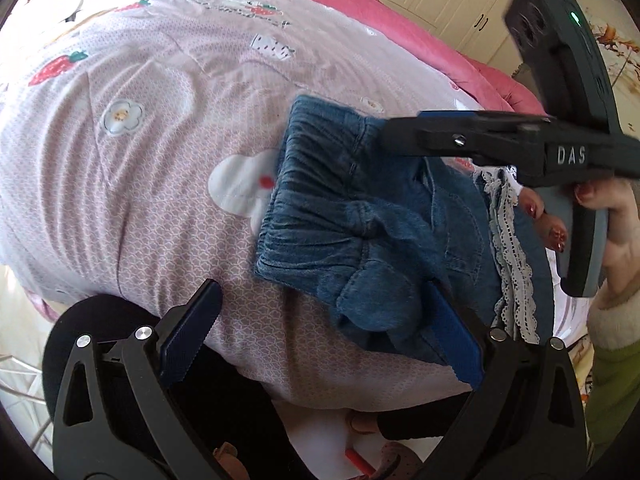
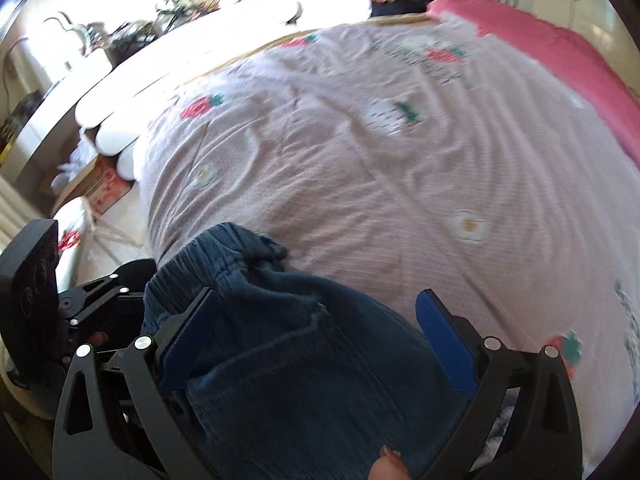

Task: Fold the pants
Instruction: 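Grasp the elastic cuff with the left gripper and lift it over the pants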

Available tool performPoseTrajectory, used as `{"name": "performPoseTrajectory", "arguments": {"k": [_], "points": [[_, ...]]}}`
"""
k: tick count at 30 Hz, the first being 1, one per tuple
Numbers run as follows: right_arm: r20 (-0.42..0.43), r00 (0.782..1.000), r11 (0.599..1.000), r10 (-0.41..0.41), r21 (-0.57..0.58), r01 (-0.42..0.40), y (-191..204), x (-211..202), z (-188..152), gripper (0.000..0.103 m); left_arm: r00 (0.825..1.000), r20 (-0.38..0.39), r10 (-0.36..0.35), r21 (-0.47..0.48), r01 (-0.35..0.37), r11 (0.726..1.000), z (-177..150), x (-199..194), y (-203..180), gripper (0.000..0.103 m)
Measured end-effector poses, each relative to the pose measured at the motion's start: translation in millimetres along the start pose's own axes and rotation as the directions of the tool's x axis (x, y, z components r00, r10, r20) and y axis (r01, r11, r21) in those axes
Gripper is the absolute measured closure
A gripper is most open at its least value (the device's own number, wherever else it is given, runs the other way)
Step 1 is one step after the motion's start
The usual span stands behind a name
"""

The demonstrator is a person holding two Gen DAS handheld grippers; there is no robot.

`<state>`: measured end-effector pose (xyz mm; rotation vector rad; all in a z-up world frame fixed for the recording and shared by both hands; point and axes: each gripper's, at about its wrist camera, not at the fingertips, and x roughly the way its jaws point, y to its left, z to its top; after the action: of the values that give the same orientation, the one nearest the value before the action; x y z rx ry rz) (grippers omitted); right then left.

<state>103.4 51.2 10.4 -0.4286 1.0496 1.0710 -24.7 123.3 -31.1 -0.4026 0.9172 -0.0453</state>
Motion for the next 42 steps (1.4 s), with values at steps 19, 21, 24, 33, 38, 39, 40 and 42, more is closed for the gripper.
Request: {"name": "performPoseTrajectory", "arguments": {"k": [19,21,24,33,38,39,40,42], "points": [[0.076,0.956,0.956,0.285,0.049,-0.289,-9,-23,-12,0.076,0.983,0.064,-0.172,-0.051,0.175,0.983,5,-4,-2,0.036],[0.100,0.954,0.957,0.281,0.048,-0.287,-13,-35,-16,0.076,0.976,0.056,-0.211,-0.065,0.214,0.975,9,-3,-4,0.044],[0.130,0.959,0.965,0.252,0.040,-0.259,-19,-51,-21,0.076,0.967,0.066,-0.244,-0.054,0.248,0.967,15,-4,-13,0.072],[0.199,0.967,0.983,0.160,0.058,-0.174,-45,-101,-45,0.077,0.965,0.097,-0.243,0.148,0.228,0.962,20,-22,-85,0.082],[0.227,0.966,0.985,0.122,0.089,-0.145,-62,-124,-72,0.076,0.963,0.071,-0.259,0.211,0.239,0.948,20,-14,-122,0.082],[0.234,0.966,0.986,0.114,0.095,-0.139,-66,-129,-79,0.076,0.963,0.061,-0.263,0.222,0.244,0.944,18,-13,-129,0.082],[0.239,0.965,0.986,0.108,0.101,-0.135,-68,-133,-85,0.076,0.962,0.052,-0.267,0.231,0.249,0.941,16,-13,-135,0.082],[0.250,0.963,0.984,0.098,0.118,-0.131,-76,-141,-101,0.076,0.963,0.034,-0.269,0.255,0.252,0.934,14,-8,-148,0.082]]}}
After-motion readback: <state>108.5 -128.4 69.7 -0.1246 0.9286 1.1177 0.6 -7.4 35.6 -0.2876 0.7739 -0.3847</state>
